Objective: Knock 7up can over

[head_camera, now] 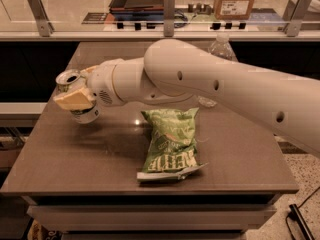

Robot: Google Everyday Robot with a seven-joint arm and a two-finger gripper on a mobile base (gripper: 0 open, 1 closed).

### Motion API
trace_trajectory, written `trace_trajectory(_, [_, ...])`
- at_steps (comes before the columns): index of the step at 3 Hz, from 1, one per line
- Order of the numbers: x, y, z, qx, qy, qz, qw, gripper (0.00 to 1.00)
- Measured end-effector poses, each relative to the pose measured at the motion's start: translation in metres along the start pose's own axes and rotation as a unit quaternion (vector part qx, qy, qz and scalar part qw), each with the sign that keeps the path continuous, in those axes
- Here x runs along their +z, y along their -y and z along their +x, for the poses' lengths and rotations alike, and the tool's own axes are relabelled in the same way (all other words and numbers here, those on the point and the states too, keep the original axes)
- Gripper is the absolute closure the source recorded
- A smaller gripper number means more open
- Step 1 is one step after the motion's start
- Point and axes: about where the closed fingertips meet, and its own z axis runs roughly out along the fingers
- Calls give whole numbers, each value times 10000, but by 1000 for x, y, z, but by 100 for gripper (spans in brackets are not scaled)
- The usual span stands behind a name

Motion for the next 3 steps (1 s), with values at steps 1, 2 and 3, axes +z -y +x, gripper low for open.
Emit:
trace_trajectory(1, [-14, 3, -3, 37, -280, 96, 9996, 100])
trace_trajectory(2, [-26, 6, -8, 27, -632, 155, 9979, 100])
trace_trajectory(3, [-34, 11, -9, 74, -1020, 184, 9946, 100])
